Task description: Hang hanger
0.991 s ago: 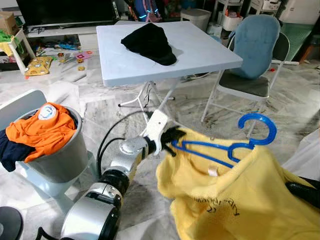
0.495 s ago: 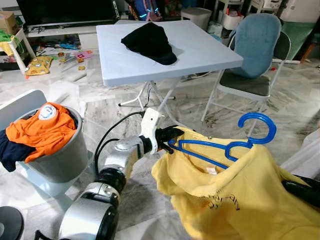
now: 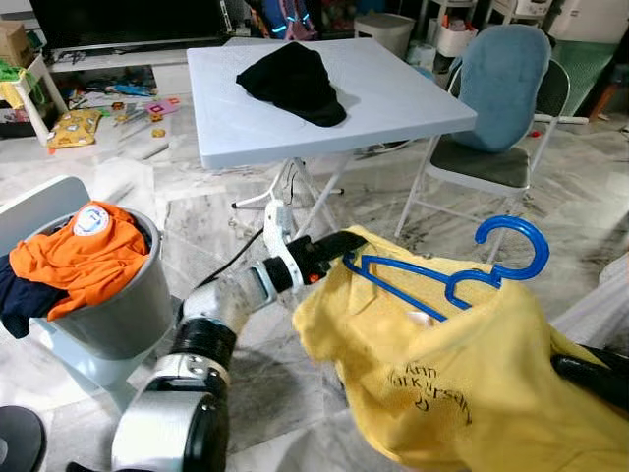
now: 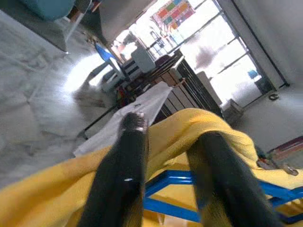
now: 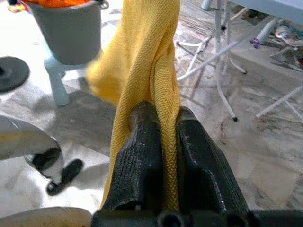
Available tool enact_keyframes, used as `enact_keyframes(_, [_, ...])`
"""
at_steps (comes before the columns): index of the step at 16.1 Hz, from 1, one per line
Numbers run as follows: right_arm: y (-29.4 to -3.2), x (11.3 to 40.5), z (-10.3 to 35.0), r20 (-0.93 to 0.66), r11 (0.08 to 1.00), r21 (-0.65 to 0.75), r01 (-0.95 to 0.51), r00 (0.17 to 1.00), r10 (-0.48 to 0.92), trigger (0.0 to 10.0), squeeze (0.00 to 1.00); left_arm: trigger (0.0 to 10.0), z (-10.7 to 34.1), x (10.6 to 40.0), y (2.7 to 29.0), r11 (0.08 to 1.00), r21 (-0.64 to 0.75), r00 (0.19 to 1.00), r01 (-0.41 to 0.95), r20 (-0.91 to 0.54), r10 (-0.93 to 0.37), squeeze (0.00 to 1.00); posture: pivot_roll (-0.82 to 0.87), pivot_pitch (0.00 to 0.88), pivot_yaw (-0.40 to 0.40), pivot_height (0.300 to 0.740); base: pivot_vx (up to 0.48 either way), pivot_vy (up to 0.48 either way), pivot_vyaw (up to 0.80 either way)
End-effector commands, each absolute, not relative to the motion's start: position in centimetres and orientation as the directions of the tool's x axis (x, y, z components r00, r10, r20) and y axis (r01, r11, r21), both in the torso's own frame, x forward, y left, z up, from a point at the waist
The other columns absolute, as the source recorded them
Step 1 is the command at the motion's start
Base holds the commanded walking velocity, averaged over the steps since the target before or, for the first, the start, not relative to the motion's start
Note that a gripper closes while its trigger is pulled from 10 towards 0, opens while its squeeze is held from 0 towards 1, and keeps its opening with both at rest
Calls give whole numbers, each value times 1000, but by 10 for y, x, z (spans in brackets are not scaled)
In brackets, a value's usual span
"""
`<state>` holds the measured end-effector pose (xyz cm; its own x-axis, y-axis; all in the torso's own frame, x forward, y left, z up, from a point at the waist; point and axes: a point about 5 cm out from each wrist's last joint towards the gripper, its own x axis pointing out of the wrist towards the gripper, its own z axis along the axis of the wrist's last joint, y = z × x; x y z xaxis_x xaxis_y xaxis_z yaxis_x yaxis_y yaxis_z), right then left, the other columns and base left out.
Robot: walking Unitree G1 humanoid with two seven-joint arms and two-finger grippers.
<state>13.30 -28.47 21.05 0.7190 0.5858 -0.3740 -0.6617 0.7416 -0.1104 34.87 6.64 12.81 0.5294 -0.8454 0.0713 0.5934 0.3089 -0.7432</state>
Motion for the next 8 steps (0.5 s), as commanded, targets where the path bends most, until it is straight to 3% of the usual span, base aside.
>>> enact_keyframes(1, [-284, 131, 216, -344, 737, -106, -668, 720, 603, 10000, 0, 10000, 136, 351, 71, 289, -753, 532, 591, 94, -842, 1000, -85, 10, -32, 740, 0, 0, 0])
enact_keyframes(4, [-288, 134, 213, -362, 756, -123, -643, 739, 569, 10000, 0, 10000, 138, 346, 69, 293, -742, 522, 603, 89, -848, 1000, -87, 10, -38, 740, 0, 0, 0])
enact_keyframes(6, [-284, 136, 209, -369, 743, -115, -659, 723, 584, 10000, 0, 10000, 147, 341, 62, 213, -743, 458, 634, 140, -878, 1000, -83, 8, -40, 740, 0, 0, 0])
enact_keyframes(8, [-285, 138, 202, -406, 745, -132, -654, 721, 561, 10000, 0, 10000, 144, 340, 63, 235, -733, 456, 638, 115, -882, 1000, -83, 8, -38, 740, 0, 0, 0])
